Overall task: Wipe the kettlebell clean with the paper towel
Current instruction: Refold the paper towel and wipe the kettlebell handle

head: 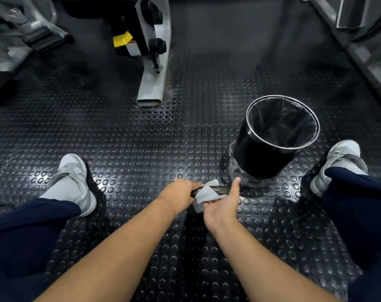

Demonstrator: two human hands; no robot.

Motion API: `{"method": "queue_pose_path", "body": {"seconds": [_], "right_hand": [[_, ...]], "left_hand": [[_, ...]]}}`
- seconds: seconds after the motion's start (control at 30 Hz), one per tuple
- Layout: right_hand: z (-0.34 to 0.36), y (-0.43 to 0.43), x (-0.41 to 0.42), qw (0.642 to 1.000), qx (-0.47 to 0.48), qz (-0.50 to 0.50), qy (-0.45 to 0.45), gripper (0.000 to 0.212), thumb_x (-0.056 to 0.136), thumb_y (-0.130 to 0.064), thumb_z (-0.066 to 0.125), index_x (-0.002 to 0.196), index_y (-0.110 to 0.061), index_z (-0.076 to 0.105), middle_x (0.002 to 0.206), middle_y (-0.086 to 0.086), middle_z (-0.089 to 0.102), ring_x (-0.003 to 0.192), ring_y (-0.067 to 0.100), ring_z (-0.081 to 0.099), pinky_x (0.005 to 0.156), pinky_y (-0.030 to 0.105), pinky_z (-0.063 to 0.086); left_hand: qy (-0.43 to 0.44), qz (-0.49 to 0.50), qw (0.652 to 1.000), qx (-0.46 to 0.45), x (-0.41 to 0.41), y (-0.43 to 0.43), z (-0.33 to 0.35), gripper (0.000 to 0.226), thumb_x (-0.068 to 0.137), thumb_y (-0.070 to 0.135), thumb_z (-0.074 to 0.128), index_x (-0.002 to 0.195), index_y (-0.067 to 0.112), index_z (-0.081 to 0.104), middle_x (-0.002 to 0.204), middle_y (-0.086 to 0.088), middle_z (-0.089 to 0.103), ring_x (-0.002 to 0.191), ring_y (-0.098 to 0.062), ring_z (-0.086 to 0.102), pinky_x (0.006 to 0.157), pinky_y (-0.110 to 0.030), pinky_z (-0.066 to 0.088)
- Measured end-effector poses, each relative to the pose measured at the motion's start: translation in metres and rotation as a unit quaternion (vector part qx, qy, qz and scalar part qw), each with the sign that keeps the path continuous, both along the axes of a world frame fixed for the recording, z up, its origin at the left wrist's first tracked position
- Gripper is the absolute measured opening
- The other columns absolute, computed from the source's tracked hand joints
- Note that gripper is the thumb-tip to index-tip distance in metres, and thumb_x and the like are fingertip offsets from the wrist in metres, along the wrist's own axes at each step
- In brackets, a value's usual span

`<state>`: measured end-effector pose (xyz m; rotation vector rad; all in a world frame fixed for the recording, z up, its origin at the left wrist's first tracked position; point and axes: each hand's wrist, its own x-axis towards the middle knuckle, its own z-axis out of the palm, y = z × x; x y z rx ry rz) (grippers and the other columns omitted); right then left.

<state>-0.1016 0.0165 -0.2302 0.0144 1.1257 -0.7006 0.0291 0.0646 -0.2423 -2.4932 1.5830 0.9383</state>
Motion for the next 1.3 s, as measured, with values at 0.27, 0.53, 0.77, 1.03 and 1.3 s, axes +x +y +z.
{"method": "queue_pose_path", "body": {"seconds": [0.27,0.53,0.77,1.03,1.3], "right_hand": [[0.001,-0.009,0.003,0.998,0.033,-0.050,0.006,0.073,0.090,-0.074,0.058,0.126,-0.010,0.064,0.104,0.011,0.075,0.096,0.028,0.072,0.085,0.044,0.058],[-0.009,-0.010,-0.002,1.000,0.001,0.007,-0.023,0.080,0.089,-0.075,0.059,0.129,-0.005,0.067,0.114,0.016,0.076,0.107,0.035,0.072,0.105,0.053,0.053],[0.000,-0.004,-0.009,0.992,-0.028,0.126,-0.003,0.077,0.094,-0.071,0.054,0.125,-0.002,0.068,0.110,0.019,0.077,0.111,0.036,0.072,0.105,0.049,0.053],[-0.004,-0.002,-0.013,0.994,-0.031,0.100,-0.014,0.075,0.095,-0.068,0.055,0.130,-0.003,0.066,0.119,0.021,0.075,0.116,0.037,0.069,0.111,0.052,0.048],[0.000,-0.005,-0.033,0.973,-0.041,0.224,0.047,0.042,0.109,-0.030,0.051,0.131,0.005,0.059,0.118,0.026,0.073,0.112,0.041,0.070,0.097,0.051,0.057]], "left_hand": [[-0.006,-0.005,1.000,0.000,-0.001,-0.001,0.000,0.071,0.097,0.019,0.070,0.159,0.038,0.041,0.134,-0.001,0.070,0.113,-0.023,0.069,0.099,-0.037,0.056],[-0.012,-0.004,1.000,-0.002,-0.002,0.000,0.001,0.068,0.098,0.020,0.068,0.159,0.037,0.041,0.137,-0.004,0.069,0.121,-0.026,0.066,0.105,-0.037,0.053],[-0.016,-0.009,1.000,-0.003,-0.002,-0.001,0.005,0.068,0.099,0.016,0.064,0.160,0.035,0.039,0.133,-0.006,0.070,0.116,-0.027,0.068,0.100,-0.036,0.054],[-0.019,-0.005,1.000,0.017,-0.002,0.000,0.004,0.069,0.099,0.021,0.067,0.160,0.039,0.038,0.131,-0.006,0.070,0.114,-0.028,0.069,0.100,-0.039,0.056],[-0.003,0.005,1.000,0.005,-0.002,0.005,0.009,0.070,0.099,0.025,0.069,0.159,0.042,0.037,0.126,0.001,0.071,0.101,-0.020,0.071,0.087,-0.031,0.056]]}}
